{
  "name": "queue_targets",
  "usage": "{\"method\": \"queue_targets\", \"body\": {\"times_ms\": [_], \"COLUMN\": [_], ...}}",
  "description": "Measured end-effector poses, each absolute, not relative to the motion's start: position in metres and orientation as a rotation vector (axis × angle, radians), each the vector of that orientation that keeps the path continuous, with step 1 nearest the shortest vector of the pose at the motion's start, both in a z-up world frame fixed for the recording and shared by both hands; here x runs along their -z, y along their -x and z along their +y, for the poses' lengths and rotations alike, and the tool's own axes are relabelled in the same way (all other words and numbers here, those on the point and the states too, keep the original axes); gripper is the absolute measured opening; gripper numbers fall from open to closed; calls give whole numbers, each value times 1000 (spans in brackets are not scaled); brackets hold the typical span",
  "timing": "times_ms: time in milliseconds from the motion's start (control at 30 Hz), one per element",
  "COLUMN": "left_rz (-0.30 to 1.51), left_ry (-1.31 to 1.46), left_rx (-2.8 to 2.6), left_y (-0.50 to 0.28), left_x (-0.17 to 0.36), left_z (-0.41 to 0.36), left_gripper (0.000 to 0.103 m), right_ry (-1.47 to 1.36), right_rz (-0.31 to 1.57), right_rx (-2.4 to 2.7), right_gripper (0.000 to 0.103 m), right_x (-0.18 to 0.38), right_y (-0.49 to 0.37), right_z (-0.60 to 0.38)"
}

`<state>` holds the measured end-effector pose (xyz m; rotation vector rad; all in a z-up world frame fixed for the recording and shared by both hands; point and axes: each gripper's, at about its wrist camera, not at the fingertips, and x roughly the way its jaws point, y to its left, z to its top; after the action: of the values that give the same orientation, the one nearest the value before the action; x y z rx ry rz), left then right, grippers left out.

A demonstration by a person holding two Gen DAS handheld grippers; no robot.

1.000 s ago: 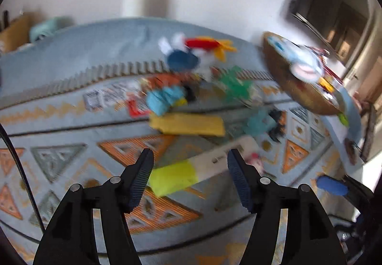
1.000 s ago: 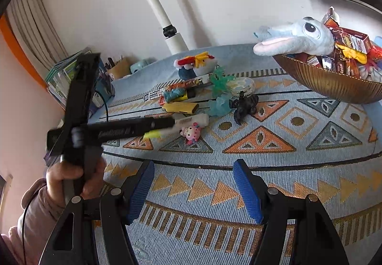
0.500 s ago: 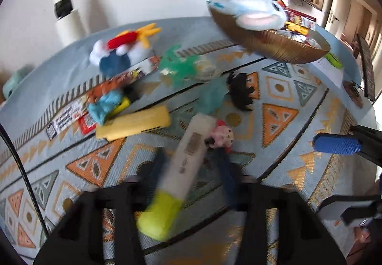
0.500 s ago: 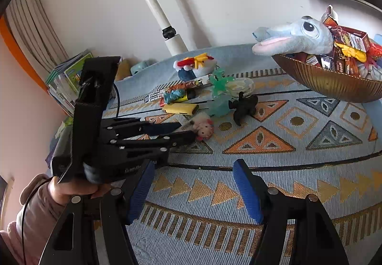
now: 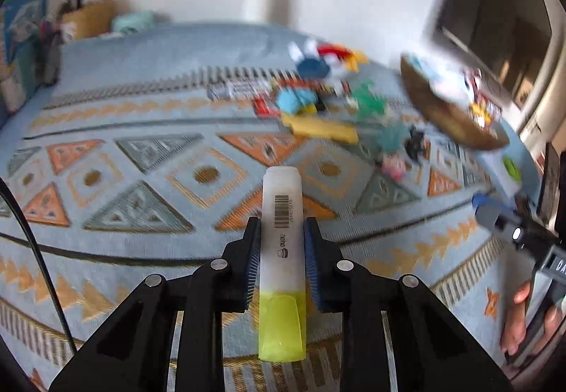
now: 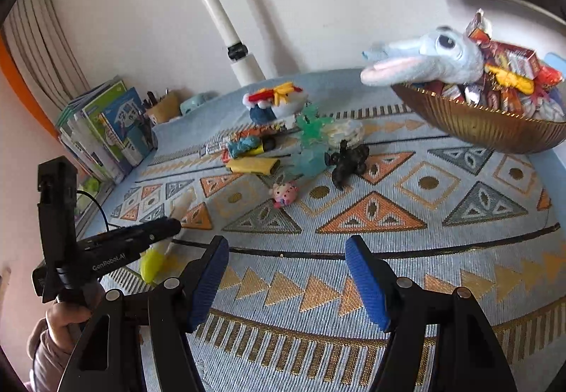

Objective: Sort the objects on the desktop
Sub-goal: 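Carry the highlighter in the left tool over the golden bowl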

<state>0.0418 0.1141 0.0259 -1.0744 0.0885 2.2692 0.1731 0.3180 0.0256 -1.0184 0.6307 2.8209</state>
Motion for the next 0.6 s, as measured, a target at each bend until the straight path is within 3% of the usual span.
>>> {"method": "queue_targets", "body": {"times_ms": [133,467,500,600], "left_rz": [126,89,88,81], "left_ry": [1125,1131,1131,1130], "left_rx": [-2272,-2257,-2257,-2255], "left_y": [-39,-36,-36,-36], "left_x": [-19,-18,-18,-18], "left_z": [125,123,123,122], "left_gripper": [21,21,21,22], "right_ry": [1228,1329,1329,1337], "right_rz": [540,190,173,90], "right_rx": [-2673,-2711,-2706,-2689], "right_gripper": [67,67,65,43], "right_x": [-20,-21,-18,-9], "right_y": [-149,-73,-67,-54], "right_z": [329,301,299,291]}}
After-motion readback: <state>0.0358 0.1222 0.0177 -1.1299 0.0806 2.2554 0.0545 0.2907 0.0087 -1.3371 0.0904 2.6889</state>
